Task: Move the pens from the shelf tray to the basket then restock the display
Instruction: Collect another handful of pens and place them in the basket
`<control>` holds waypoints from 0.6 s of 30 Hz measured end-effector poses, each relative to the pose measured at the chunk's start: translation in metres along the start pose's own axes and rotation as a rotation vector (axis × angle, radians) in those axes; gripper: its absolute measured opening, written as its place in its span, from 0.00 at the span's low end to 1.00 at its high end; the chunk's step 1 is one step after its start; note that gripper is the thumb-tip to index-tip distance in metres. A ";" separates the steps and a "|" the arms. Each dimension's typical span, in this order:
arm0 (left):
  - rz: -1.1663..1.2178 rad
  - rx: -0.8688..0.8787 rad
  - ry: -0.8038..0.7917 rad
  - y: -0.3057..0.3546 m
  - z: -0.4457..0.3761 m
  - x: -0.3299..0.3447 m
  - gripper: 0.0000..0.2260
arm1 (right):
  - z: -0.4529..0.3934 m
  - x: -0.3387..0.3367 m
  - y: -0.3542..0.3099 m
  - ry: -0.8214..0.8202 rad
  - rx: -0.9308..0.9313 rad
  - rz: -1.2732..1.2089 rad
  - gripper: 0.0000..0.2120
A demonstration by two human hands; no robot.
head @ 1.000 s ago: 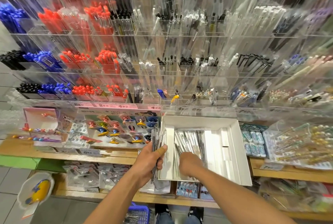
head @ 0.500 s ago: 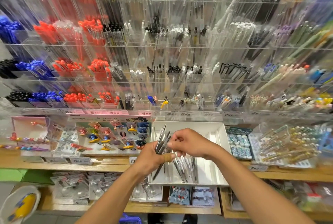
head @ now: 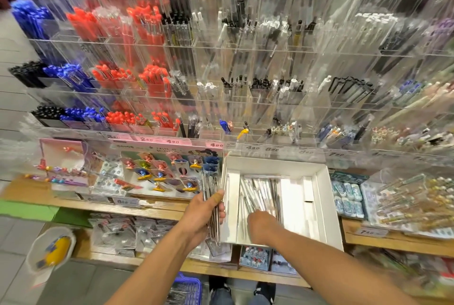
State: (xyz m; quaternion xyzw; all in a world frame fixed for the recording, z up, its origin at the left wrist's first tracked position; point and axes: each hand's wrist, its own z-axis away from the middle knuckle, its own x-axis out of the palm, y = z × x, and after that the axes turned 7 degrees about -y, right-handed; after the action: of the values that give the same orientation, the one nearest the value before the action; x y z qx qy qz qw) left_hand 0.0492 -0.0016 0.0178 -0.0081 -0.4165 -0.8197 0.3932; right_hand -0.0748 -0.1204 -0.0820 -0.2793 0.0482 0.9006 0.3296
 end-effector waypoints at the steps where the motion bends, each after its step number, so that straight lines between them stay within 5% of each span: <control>1: 0.011 -0.004 0.004 0.000 0.001 -0.001 0.06 | -0.003 0.001 -0.004 0.005 0.030 -0.020 0.11; 12: -0.013 -0.027 -0.010 -0.004 -0.006 -0.008 0.10 | 0.017 -0.005 0.004 0.087 0.103 -0.231 0.19; 18: -0.115 -0.019 -0.071 -0.004 -0.016 0.002 0.07 | 0.066 -0.047 0.027 0.156 -0.038 -0.250 0.05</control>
State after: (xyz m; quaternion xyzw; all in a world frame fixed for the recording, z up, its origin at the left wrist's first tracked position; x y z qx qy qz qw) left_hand 0.0505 -0.0121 0.0056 -0.0171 -0.4223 -0.8439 0.3304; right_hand -0.0934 -0.1501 -0.0043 -0.3584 0.0216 0.8287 0.4293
